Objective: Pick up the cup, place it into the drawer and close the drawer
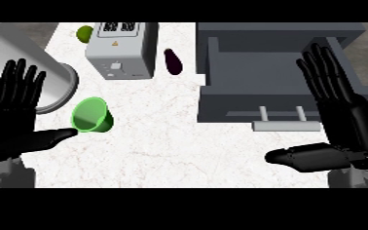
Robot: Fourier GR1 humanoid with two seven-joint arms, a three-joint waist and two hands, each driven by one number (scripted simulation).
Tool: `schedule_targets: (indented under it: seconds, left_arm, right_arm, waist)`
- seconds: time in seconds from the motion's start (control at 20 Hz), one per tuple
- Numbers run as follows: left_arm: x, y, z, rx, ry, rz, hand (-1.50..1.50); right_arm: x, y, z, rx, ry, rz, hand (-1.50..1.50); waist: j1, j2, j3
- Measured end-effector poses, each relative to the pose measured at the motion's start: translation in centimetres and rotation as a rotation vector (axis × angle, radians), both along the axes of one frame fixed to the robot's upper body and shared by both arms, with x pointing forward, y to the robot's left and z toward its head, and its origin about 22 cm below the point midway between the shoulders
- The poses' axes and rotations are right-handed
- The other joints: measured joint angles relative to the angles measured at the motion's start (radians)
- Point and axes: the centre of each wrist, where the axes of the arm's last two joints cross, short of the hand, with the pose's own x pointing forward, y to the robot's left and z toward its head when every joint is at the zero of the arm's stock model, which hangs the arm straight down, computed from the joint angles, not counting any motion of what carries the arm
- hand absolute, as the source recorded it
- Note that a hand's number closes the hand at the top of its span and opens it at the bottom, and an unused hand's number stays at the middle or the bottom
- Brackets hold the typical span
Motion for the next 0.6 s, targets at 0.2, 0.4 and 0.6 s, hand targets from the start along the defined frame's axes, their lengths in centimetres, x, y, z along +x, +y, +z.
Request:
schedule_targets:
  seconds: [0.2,0.4,0.6]
  left_arm:
    - [0.2,1.1,-2.6,-0.003,0.046,0.015,-1.50]
    - [0.1,1.8,-5.7,-0.002,0.100,0.042,-1.50]
    - [-0.1,2.8,-8.4,0.014,0.133,0.076,-1.50]
  right_arm:
    - [0.3,0.2,0.2,-0.006,-0.006,0.006,-1.50]
    - [0.8,-0.8,0.0,-0.011,-0.015,0.008,-1.50]
    - [1.6,-0.8,0.2,-0.016,-0.026,0.002,-1.50]
  waist:
    - [-0.001,-0.001,0.000]
    - [-0.001,-0.001,0.000]
    - [-0.001,0.000,0.000]
